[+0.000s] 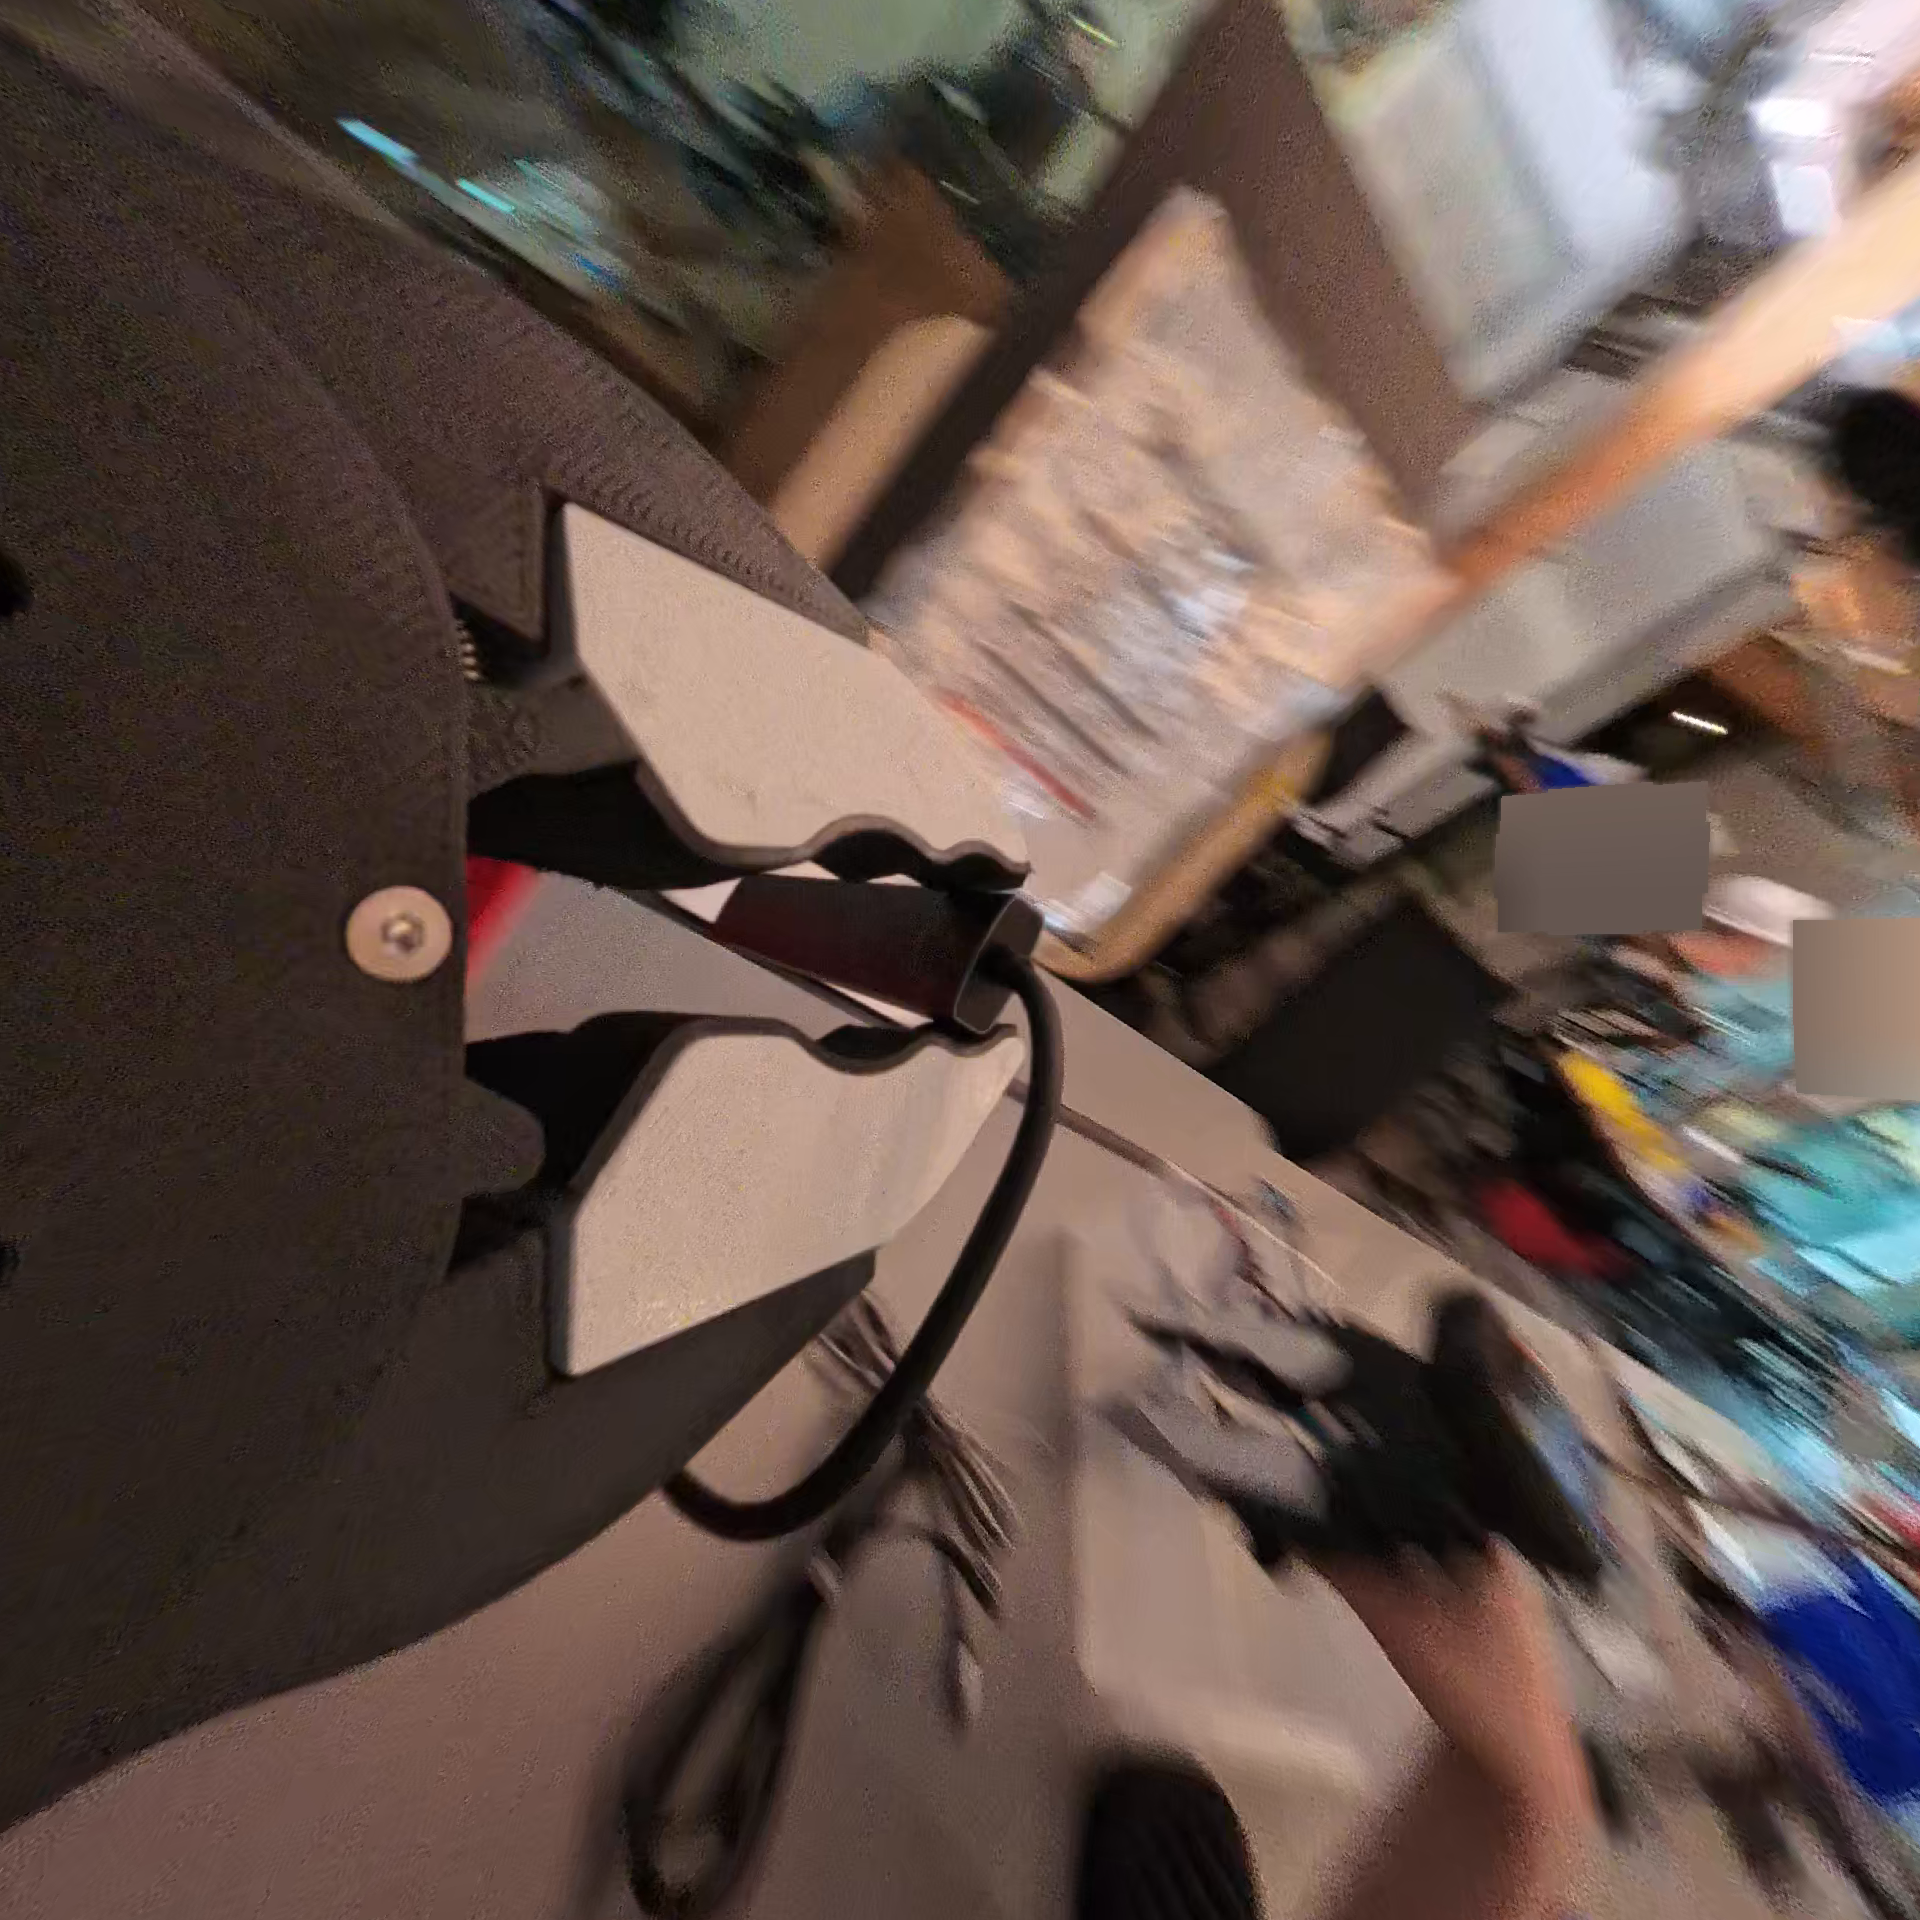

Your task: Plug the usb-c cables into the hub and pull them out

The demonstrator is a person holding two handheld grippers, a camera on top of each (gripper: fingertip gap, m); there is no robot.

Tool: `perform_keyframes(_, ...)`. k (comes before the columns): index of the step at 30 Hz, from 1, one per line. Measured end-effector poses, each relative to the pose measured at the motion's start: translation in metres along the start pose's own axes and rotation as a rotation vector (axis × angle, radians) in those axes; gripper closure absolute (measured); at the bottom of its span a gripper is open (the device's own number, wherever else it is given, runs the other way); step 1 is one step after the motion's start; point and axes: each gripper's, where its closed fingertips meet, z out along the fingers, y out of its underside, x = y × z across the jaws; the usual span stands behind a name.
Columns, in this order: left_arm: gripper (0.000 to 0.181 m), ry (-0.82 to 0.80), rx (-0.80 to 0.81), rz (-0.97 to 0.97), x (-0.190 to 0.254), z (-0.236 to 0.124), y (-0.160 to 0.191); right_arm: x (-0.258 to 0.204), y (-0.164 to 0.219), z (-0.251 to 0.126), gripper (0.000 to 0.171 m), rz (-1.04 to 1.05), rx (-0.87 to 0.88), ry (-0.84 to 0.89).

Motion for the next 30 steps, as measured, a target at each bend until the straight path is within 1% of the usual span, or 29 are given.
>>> perform_keyframes(1, 0.159, 0.059, 0.097, 0.006, 0.017, 0.001, -0.025, -0.011, -0.023, -0.004, 0.128, -0.031, 0.119, -0.039)
perform_keyframes(3, 0.159, 0.175, 0.216, -0.018, 0.049, 0.006, -0.062, -0.034, -0.070, -0.019, 0.114, -0.105, 0.377, -0.090)
perform_keyframes(4, 0.159, 0.228, 0.238, -0.030, 0.064, 0.010, -0.073, -0.045, -0.093, -0.030, 0.105, -0.138, 0.507, -0.092)
perform_keyframes(5, 0.159, 0.255, 0.245, -0.040, 0.075, 0.015, -0.081, -0.056, -0.113, -0.041, 0.095, -0.165, 0.636, -0.085)
perform_keyframes(6, 0.159, 0.267, 0.246, -0.051, 0.084, 0.021, -0.087, -0.068, -0.129, -0.052, 0.089, -0.187, 0.757, -0.078)
perform_keyframes(7, 0.159, 0.280, 0.240, -0.065, 0.092, 0.028, -0.090, -0.079, -0.141, -0.061, 0.089, -0.207, 0.856, -0.068)
perform_keyframes(9, 0.159, 0.315, 0.226, -0.113, 0.106, 0.041, -0.094, -0.091, -0.154, -0.069, 0.089, -0.236, 0.982, 0.006)
perform_keyframes(10, 0.159, 0.351, 0.218, -0.139, 0.115, 0.046, -0.095, -0.097, -0.156, -0.069, 0.091, -0.263, 1.006, 0.036)
perform_keyframes(11, 0.159, 0.397, 0.216, -0.150, 0.124, 0.050, -0.095, -0.101, -0.158, -0.068, 0.097, -0.286, 1.020, 0.057)
perform_keyframes(13, 0.160, 0.444, 0.218, -0.151, 0.137, 0.056, -0.094, -0.101, -0.160, -0.071, 0.112, -0.288, 1.055, 0.096)
perform_keyframes(16, 0.159, 0.470, 0.202, -0.155, 0.147, 0.064, -0.091, -0.103, -0.155, -0.079, 0.135, -0.317, 1.087, 0.078)
perform_keyframes(18, 0.160, 0.439, 0.200, -0.158, 0.145, 0.067, -0.090, -0.089, -0.151, -0.084, 0.150, -0.372, 1.055, 0.215)
perform_keyframes(21, 0.153, 0.470, 0.120, -0.137, 0.149, 0.066, -0.077, -0.069, -0.143, -0.107, 0.150, -0.558, 1.025, 0.539)
perform_keyframes(24, 0.137, 0.467, -0.020, -0.111, 0.144, 0.066, -0.050, -0.058, -0.134, -0.131, 0.150, -0.731, 0.981, 0.811)
perform_keyframes(25, 0.136, 0.475, -0.044, -0.121, 0.141, 0.064, -0.044, -0.056, -0.131, -0.135, 0.150, -0.775, 0.958, 0.870)
perform_keyframes(27, 0.137, 0.509, -0.040, -0.191, 0.138, 0.061, -0.041, -0.055, -0.127, -0.138, 0.150, -0.852, 0.927, 0.929)
perform_keyframes(30, 0.135, 0.637, -0.009, -0.437, 0.143, 0.061, -0.050, -0.056, -0.125, -0.138, 0.150, -0.925, 0.907, 0.983)
